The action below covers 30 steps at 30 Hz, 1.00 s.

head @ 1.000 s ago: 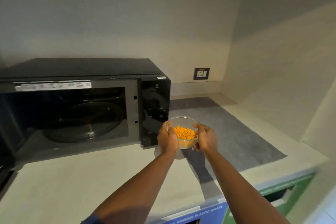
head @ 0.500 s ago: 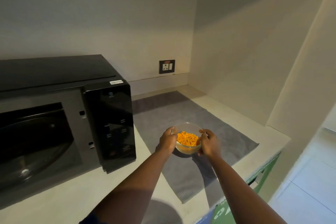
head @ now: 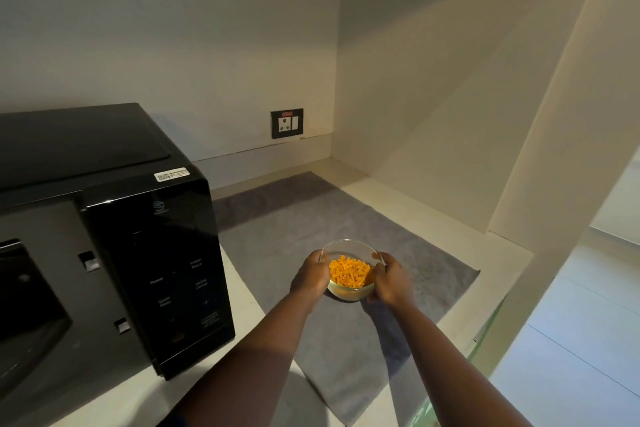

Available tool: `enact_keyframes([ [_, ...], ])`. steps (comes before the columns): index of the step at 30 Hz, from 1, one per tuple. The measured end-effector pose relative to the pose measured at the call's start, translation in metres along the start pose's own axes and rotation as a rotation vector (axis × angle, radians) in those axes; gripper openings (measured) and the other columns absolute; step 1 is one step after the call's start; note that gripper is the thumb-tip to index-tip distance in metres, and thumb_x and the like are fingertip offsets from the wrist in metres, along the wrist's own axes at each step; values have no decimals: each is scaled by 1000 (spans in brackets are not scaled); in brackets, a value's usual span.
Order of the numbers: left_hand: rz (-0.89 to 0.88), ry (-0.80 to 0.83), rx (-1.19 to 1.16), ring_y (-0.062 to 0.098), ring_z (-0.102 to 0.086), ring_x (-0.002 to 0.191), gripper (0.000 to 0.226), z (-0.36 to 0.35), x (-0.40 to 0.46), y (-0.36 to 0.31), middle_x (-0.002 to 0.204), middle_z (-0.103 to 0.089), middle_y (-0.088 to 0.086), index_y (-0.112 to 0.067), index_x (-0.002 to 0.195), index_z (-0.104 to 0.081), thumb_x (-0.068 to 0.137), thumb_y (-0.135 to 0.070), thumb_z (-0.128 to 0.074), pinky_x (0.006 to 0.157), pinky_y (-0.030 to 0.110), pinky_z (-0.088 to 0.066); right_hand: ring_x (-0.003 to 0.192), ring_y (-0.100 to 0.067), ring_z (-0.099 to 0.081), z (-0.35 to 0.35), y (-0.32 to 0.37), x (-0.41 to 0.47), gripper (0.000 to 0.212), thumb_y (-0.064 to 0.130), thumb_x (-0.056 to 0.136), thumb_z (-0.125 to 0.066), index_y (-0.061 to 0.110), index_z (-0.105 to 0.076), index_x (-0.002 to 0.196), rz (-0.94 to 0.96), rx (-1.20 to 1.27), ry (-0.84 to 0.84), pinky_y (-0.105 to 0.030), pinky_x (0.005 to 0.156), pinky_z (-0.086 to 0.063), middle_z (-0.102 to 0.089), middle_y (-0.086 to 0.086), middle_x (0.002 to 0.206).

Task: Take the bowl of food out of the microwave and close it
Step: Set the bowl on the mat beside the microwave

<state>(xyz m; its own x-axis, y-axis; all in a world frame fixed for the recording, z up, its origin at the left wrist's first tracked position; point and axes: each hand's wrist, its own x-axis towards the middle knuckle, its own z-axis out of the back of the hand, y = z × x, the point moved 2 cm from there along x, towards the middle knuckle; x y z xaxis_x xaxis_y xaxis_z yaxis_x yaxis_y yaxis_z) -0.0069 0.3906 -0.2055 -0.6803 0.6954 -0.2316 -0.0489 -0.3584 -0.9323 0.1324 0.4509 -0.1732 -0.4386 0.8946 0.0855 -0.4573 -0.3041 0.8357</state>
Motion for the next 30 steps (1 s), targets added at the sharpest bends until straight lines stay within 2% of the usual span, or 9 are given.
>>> enact_keyframes([
  [3,-1,8,11,33,-59,115,39,-1,6,1,128,-62,11,-22,129,-55,93,-28,-40,100,50,-48,95,-42,-63,-3,-2,4,33,16,95,-35,5,-53,119,-29,10,11,-50,86,-51,-66,-24,111],
  [5,-2,15,11,32,-57,118,40,-2,8,2,131,-60,10,-21,130,-54,93,-26,-39,102,49,-46,105,-39,-59,-3,-4,7,34,14,95,-35,6,-52,122,-75,20,17,-42,90,-47,-63,-23,117],
  [8,16,38,17,32,-55,121,42,-2,10,3,134,-58,10,-22,133,-51,93,-24,-39,105,48,-45,111,-34,-54,-2,-4,9,34,15,95,-33,7,-50,124,-110,12,47,-33,85,-44,-60,-21,122],
  [10,19,51,30,31,-54,123,45,-4,9,2,137,-56,10,-22,135,-49,91,-22,-40,106,47,-44,107,-33,-55,0,-3,8,35,21,96,-32,8,-49,124,-129,23,79,-36,80,-48,-59,-22,122],
  [13,29,32,60,29,-43,133,54,0,0,-3,149,-43,8,-21,143,-36,89,-21,-42,112,42,-36,111,-34,-54,2,-2,7,41,30,98,-29,6,-49,125,-116,-49,92,-40,93,-42,-59,-22,123],
  [16,27,-12,70,28,-39,137,61,8,-10,-8,152,-37,7,-21,147,-27,89,-26,-42,114,43,-32,114,-35,-54,9,3,2,42,34,97,-31,8,-50,124,-97,-123,-6,-36,91,-42,-57,-22,125],
  [22,-35,-149,51,26,-41,135,51,28,-37,-17,150,-42,4,-23,143,-38,91,-25,-40,114,43,-32,105,-35,-55,19,27,-15,33,27,95,-36,11,-57,115,87,-115,-245,-36,82,-43,-55,-20,121],
  [27,-171,-260,93,23,-46,133,42,43,-77,-23,145,-49,3,-19,138,-47,96,-16,-40,113,42,-35,106,-33,-54,17,46,-36,28,19,93,-42,8,-60,111,242,-32,-295,-35,85,-41,-59,-20,117],
  [30,-261,-335,132,23,-48,131,42,53,-109,-28,142,-52,6,-15,137,-47,96,-9,-40,109,34,-38,106,-34,-55,15,60,-55,27,16,92,-43,5,-61,109,361,59,-320,-37,87,-41,-61,-21,115],
])
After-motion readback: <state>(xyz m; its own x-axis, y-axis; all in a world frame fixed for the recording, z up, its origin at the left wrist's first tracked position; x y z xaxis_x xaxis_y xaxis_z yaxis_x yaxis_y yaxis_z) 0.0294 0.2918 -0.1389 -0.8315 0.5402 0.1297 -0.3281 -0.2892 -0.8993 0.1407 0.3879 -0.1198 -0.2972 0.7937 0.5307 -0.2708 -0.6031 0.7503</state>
